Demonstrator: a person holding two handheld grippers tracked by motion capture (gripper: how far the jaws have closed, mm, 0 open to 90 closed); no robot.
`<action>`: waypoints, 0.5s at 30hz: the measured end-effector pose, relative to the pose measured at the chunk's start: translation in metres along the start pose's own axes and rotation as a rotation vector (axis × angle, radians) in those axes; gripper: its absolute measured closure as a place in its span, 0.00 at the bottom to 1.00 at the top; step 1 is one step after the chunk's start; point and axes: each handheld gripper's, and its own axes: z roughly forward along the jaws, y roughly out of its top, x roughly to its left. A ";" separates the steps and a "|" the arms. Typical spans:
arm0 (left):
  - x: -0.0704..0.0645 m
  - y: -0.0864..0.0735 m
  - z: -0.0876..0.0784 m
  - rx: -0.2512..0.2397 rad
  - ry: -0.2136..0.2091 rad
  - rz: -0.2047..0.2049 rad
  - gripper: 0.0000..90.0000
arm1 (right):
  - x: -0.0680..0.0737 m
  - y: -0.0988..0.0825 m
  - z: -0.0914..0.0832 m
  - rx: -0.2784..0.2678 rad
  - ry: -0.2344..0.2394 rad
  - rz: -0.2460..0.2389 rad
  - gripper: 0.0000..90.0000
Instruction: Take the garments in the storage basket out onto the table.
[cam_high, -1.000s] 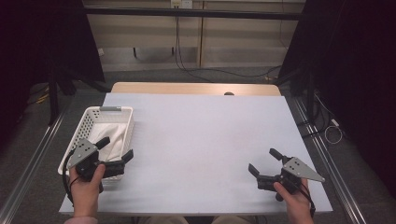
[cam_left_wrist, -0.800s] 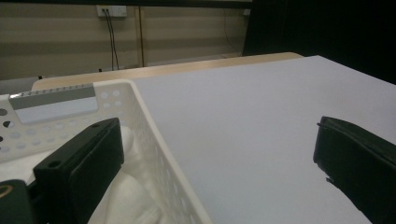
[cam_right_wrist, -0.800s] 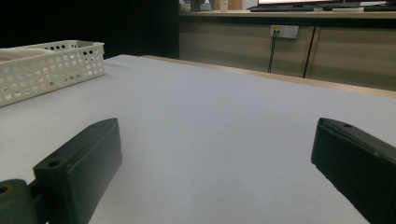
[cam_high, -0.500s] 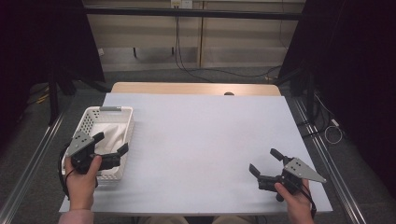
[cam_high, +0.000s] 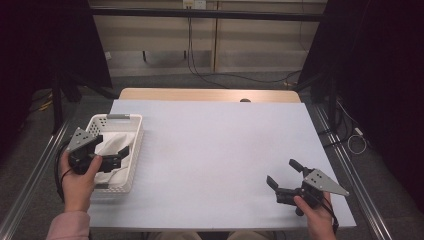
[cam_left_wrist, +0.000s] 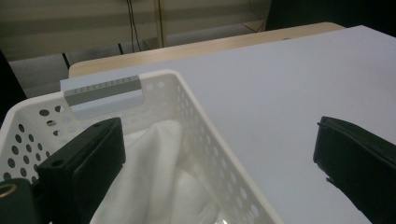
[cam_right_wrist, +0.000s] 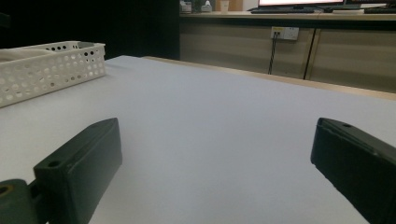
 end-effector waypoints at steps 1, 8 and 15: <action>0.003 0.001 0.002 0.012 -0.003 -0.008 0.03 | 0.000 0.000 0.000 0.000 0.002 0.003 0.02; 0.016 0.005 0.010 0.067 0.025 -0.015 0.03 | 0.000 0.000 0.000 -0.003 0.003 0.010 0.02; 0.026 0.006 0.019 0.104 0.044 -0.034 0.03 | 0.000 0.000 0.000 -0.004 0.003 0.007 0.02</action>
